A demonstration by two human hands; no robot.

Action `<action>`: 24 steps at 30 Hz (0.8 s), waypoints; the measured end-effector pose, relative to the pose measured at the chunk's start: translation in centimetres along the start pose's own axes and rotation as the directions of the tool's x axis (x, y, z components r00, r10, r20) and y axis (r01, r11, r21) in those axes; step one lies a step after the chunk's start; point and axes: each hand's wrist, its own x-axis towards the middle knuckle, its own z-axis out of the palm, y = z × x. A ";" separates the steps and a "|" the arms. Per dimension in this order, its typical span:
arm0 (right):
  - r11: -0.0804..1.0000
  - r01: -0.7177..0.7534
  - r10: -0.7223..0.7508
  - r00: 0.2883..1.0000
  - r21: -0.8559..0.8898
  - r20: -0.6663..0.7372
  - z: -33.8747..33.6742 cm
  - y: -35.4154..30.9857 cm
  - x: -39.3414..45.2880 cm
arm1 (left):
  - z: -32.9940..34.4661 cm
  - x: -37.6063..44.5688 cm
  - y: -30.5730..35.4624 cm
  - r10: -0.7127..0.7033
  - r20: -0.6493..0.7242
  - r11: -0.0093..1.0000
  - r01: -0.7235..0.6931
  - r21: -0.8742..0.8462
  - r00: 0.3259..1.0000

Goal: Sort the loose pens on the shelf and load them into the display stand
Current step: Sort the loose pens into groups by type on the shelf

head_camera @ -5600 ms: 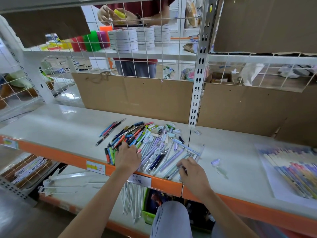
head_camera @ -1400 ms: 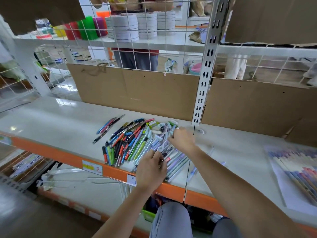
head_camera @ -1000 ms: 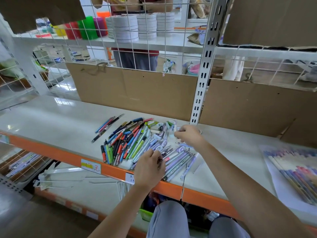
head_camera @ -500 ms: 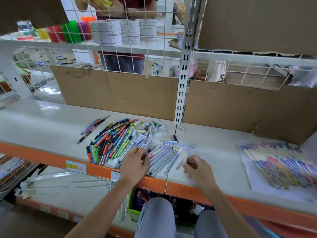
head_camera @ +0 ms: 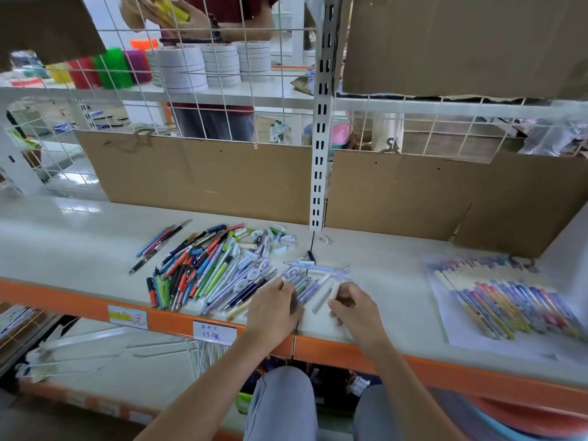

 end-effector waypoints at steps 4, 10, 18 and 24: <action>0.998 -0.017 0.017 1.000 0.053 0.003 -0.2 0.1 -0.1 | -0.3 -0.3 -0.2 0.017 0.014 0.994 -0.018 0.105 1.000; 0.994 -0.017 0.015 1.000 0.109 0.015 -0.7 -0.5 -0.3 | -0.6 -1.0 -1.2 0.041 0.004 0.997 -0.041 0.070 0.999; 0.829 -0.009 0.042 0.998 0.559 -0.046 -2.4 -3.1 0.0 | -1.4 -1.9 -2.3 -0.040 -0.074 0.951 0.015 -0.310 0.996; 0.822 -0.024 0.015 1.000 0.569 0.021 -2.6 -3.4 -0.4 | -1.4 -1.8 -2.3 -0.007 -0.096 0.941 -0.026 -0.337 0.995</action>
